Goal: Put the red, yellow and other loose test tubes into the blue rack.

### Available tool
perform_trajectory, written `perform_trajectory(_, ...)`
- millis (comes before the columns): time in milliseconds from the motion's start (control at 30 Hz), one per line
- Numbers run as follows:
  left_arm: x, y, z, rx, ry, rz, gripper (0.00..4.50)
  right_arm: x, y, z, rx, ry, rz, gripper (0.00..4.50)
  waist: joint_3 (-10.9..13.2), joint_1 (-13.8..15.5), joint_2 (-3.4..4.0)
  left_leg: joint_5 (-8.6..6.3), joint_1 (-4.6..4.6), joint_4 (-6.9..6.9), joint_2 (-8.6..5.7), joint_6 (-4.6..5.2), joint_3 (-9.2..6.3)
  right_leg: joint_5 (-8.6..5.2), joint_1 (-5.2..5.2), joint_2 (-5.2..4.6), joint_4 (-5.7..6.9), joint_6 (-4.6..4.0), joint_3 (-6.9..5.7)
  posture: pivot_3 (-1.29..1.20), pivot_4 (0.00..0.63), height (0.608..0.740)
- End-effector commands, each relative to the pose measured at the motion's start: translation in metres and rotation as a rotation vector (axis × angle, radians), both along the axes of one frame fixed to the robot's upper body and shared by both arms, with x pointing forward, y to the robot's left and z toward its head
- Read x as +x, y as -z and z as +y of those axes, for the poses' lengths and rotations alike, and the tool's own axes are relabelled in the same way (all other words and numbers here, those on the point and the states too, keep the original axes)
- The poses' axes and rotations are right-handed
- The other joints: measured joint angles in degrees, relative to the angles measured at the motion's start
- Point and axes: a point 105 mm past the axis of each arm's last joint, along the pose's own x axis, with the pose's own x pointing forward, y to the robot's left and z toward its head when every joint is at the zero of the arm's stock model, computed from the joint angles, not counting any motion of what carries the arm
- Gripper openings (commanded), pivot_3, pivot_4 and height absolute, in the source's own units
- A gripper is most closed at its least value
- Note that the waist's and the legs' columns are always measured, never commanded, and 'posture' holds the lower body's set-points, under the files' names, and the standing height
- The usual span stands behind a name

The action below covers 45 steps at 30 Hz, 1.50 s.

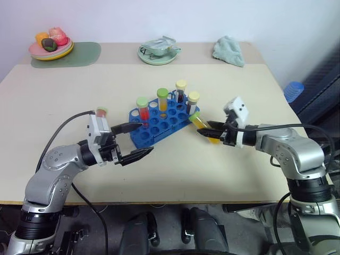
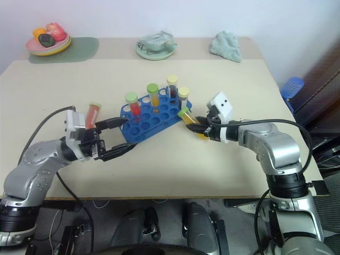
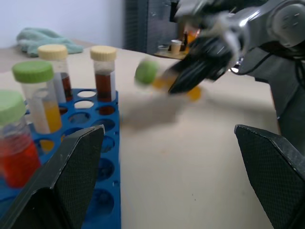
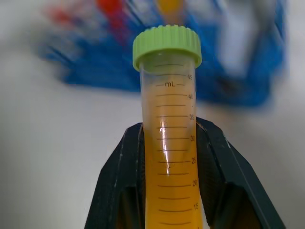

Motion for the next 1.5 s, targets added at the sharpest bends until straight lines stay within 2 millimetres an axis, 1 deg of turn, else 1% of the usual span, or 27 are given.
perform_trajectory(33, -0.005, -0.013, -0.001, -0.003, -0.001, -0.054, 4.50, -0.002, -0.035, 0.013, 0.241, -0.063, -0.142, 0.90, -0.02, -0.03, -0.03, 0.00, 0.00, 0.00, 0.00, 0.00, -0.01, 0.00, 0.00, 0.00, 0.00, 0.00, 0.00, 0.00, 0.150, 0.740)
perform_trajectory(100, -0.005, -0.014, 0.002, 0.001, -0.009, -0.057, 4.50, 0.008, -0.047, 0.026, 0.380, -0.041, -0.216, 0.90, -0.01, -0.09, -0.02, 0.01, 0.01, 0.01, 0.02, -0.01, -0.02, 0.01, 0.01, 0.04, 0.02, 0.00, 0.00, 0.00, 0.150, 0.740)
perform_trajectory(133, -0.005, -0.015, 0.003, 0.003, -0.014, -0.059, 4.50, 0.013, -0.049, 0.034, 0.440, -0.025, -0.251, 0.90, -0.02, -0.14, -0.02, 0.02, 0.01, 0.01, 0.03, -0.02, -0.01, 0.01, -0.01, 0.07, 0.03, 0.00, 0.01, 0.00, 0.150, 0.740)
perform_trajectory(167, -0.004, -0.016, 0.005, 0.002, -0.021, -0.062, 4.50, 0.019, -0.047, 0.041, 0.478, 0.006, -0.278, 0.90, -0.02, -0.17, -0.02, 0.03, 0.01, 0.01, 0.06, -0.04, -0.01, 0.02, 0.00, 0.11, 0.04, 0.00, 0.01, 0.00, 0.150, 0.740)
perform_trajectory(200, -0.004, -0.016, 0.006, 0.001, -0.026, -0.064, 4.50, 0.023, -0.042, 0.047, 0.487, 0.028, -0.310, 0.90, -0.02, -0.06, 0.00, 0.05, 0.01, 0.01, 0.08, -0.07, -0.01, 0.02, -0.01, 0.16, 0.05, 0.01, 0.01, 0.00, 0.150, 0.740)
perform_trajectory(267, -0.003, -0.014, 0.007, -0.004, -0.037, -0.061, 4.50, 0.030, -0.028, 0.059, 0.491, 0.044, -0.313, 0.90, -0.03, 0.09, -0.01, 0.06, 0.02, 0.00, 0.09, -0.08, -0.01, 0.02, -0.01, 0.21, 0.06, 0.01, 0.00, 0.00, 0.150, 0.740)
perform_trajectory(367, -0.003, -0.014, 0.007, -0.021, -0.043, -0.046, 4.50, 0.038, -0.016, 0.071, 0.564, 0.089, -0.355, 0.90, -0.03, 0.10, -0.01, 0.08, -0.01, 0.00, 0.04, 0.04, 0.02, 0.02, 0.01, 0.23, 0.05, 0.03, -0.02, 0.00, 0.150, 0.740)
perform_trajectory(467, -0.004, -0.011, 0.015, -0.005, -0.059, -0.036, 4.50, 0.043, -0.003, 0.081, 0.589, 0.110, -0.386, 0.90, -0.03, -0.15, -0.01, 0.09, 0.00, 0.01, 0.03, 0.04, 0.04, 0.03, 0.03, 0.24, 0.05, 0.04, -0.01, 0.00, 0.150, 0.740)
perform_trajectory(567, -0.006, -0.009, 0.022, -0.007, -0.079, -0.024, 4.50, 0.052, 0.008, 0.085, 0.605, 0.163, -0.401, 0.90, -0.02, -0.25, 0.00, 0.09, 0.05, 0.01, 0.04, -0.04, 0.05, 0.03, 0.02, 0.24, 0.14, 0.04, 0.00, 0.00, 0.150, 0.740)
perform_trajectory(733, -0.009, -0.012, 0.022, -0.020, -0.087, -0.020, 4.50, 0.064, 0.019, 0.089, 0.616, 0.219, -0.400, 0.90, -0.02, -0.50, 0.00, 0.10, 0.09, 0.01, 0.05, -0.14, 0.02, 0.03, 0.02, 0.24, 0.22, 0.03, 0.01, 0.00, 0.150, 0.740)
perform_trajectory(1067, -0.011, -0.015, 0.027, -0.003, -0.106, -0.031, 4.50, 0.069, 0.031, 0.096, 0.604, 0.220, -0.377, 0.90, -0.03, -1.51, 0.00, 0.13, 0.12, 0.05, 0.06, -0.15, 0.00, 0.03, 0.04, 0.18, 0.31, 0.03, 0.04, 0.00, 0.150, 0.740)
perform_trajectory(1300, -0.013, -0.016, 0.026, -0.008, -0.112, -0.033, 4.50, 0.066, 0.036, 0.105, 0.579, 0.192, -0.376, 0.90, -0.03, -1.50, 0.00, 0.13, 0.18, 0.05, 0.07, -0.21, 0.00, 0.03, 0.05, 0.15, 0.38, 0.02, 0.07, 0.00, 0.150, 0.740)
perform_trajectory(1400, -0.013, -0.015, 0.026, -0.006, -0.115, -0.032, 4.50, 0.061, 0.030, 0.104, 0.557, 0.144, -0.429, 0.90, -0.03, -1.48, 0.01, 0.13, 0.18, 0.05, 0.07, -0.21, 0.00, 0.03, 0.05, 0.14, 0.39, 0.02, 0.07, 0.00, 0.150, 0.740)
perform_trajectory(1500, -0.013, -0.014, 0.026, -0.007, -0.118, -0.030, 4.50, 0.048, 0.021, 0.099, 0.536, 0.055, -0.481, 0.90, -0.03, -1.44, 0.01, 0.13, 0.18, 0.05, 0.07, -0.21, 0.00, 0.03, 0.05, 0.12, 0.39, 0.02, 0.07, 0.00, 0.150, 0.740)
